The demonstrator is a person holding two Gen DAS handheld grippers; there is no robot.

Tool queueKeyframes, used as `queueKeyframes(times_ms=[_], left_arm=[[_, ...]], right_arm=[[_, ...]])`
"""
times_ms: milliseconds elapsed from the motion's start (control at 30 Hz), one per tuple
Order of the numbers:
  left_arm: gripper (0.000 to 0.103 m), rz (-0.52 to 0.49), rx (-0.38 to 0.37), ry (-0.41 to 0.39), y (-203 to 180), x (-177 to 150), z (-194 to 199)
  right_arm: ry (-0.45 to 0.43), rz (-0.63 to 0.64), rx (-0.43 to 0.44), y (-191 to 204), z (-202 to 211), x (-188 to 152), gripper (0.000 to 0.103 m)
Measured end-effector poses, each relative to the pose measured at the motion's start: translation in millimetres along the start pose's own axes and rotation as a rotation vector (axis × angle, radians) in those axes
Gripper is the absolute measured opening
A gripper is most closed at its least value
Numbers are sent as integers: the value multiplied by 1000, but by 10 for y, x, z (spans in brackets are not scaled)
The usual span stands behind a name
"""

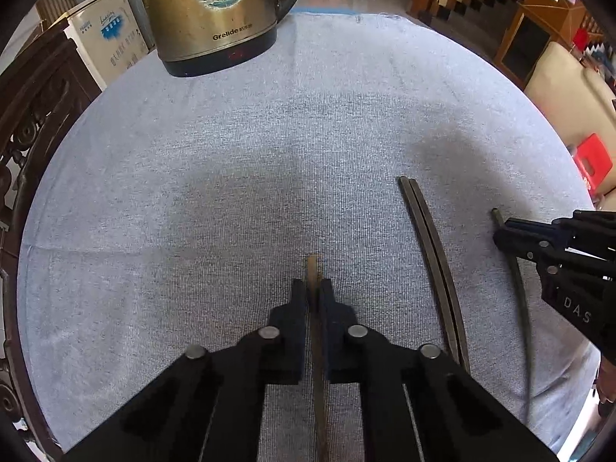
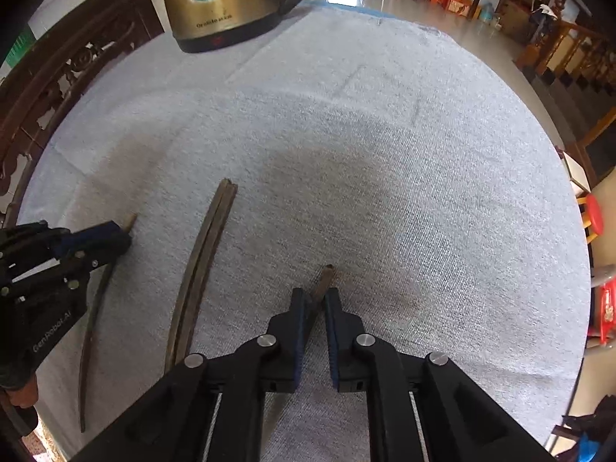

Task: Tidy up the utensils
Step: 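Lift both held chopsticks upright and carry them over the mesh cup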

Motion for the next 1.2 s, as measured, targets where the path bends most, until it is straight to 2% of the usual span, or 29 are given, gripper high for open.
queueKeyframes(times_ms=[167,367,500,533,800,967,1200], left_arm=[[5,52,1,-83,108,-75,226],[5,140,10,-240,357,-171,827],[5,183,34,-348,522,-320,1288],[5,195,35,-370,511,-248,1368],[5,300,38,-548,710,-729,2194],[5,324,44,-641,591,-1024,2553],[5,322,4,-709,342,-1299,2892]], right_arm=[[-82,-50,78,-100,190,-107,7],[-210,-117,150,-261,587,-257,7],[-300,-165,156,-390,928,-400,7],[-324,-178,151,-437,1024,-454,7],[-521,-264,93,-664,1836,-875,6],[-670,-318,78,-713,2374,-1219,6],[-831,-361,108,-577,2968,-1562,7]])
Point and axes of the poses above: each gripper's, at about its wrist camera, not at the fingertips, and z roughly against the way its jaws point, y to its left, x to its top, the point moved 10 cm from there along -z, roughly the way its jaws point
